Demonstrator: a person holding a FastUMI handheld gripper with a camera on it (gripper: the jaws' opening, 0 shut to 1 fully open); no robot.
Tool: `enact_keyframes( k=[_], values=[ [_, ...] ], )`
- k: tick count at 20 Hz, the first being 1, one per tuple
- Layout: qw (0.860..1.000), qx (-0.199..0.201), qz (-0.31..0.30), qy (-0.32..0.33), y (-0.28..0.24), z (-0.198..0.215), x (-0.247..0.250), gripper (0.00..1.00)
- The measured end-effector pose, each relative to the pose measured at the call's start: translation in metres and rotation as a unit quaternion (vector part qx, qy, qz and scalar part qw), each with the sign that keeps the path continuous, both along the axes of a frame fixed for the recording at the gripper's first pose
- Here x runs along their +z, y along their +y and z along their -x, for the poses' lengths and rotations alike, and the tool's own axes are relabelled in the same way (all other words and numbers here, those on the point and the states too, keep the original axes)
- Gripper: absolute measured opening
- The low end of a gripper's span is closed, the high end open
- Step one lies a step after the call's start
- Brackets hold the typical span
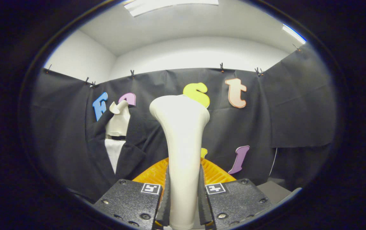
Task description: Iron the clothes twice with a garment steamer, once on the left side and once on the right side.
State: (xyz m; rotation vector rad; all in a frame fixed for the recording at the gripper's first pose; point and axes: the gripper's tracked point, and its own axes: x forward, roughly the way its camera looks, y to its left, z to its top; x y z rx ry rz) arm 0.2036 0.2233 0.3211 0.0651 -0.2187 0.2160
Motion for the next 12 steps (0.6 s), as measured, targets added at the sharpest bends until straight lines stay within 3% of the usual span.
enact_keyframes(
  k=[8, 12],
  values=[
    [0.999, 0.003, 0.037, 0.007, 0.076, -0.022, -0.002, 0.38],
    [0.999, -0.005, 0.047, 0.024, 0.084, -0.04, -0.015, 0.38]
  ],
)
